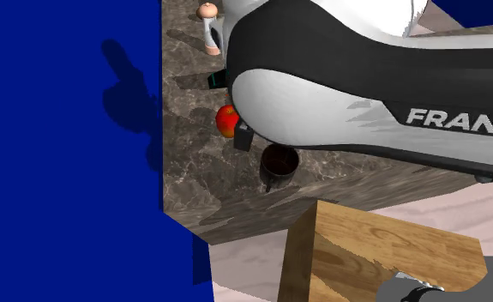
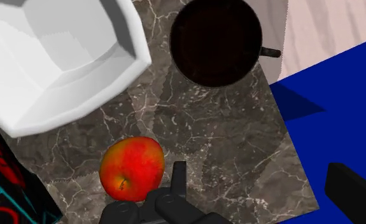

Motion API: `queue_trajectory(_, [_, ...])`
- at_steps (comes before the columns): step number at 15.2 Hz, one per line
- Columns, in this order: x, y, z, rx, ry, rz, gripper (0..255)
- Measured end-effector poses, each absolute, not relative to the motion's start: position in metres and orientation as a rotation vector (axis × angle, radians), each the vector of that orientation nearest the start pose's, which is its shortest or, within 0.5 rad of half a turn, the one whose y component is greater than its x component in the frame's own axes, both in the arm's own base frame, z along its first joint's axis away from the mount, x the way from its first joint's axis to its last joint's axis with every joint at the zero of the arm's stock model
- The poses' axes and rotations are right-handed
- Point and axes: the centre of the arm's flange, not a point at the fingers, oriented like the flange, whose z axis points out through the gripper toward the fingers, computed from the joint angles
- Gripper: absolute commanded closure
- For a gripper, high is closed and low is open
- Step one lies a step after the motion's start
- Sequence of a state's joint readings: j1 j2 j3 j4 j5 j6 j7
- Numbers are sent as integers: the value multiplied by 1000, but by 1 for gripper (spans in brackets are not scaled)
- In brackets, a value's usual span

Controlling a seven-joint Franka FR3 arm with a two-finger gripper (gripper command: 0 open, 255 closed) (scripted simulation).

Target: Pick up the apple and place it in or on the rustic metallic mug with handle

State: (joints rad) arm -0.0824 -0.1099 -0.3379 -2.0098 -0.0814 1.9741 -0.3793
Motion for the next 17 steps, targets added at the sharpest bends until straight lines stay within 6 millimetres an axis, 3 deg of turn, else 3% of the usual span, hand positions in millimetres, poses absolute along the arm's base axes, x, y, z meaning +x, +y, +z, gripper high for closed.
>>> queue_trajectory(12, [570,-348,445,-3210,-20,-32,0])
queue_trajectory(17, [578,-361,423,-3209,-26,-28,0])
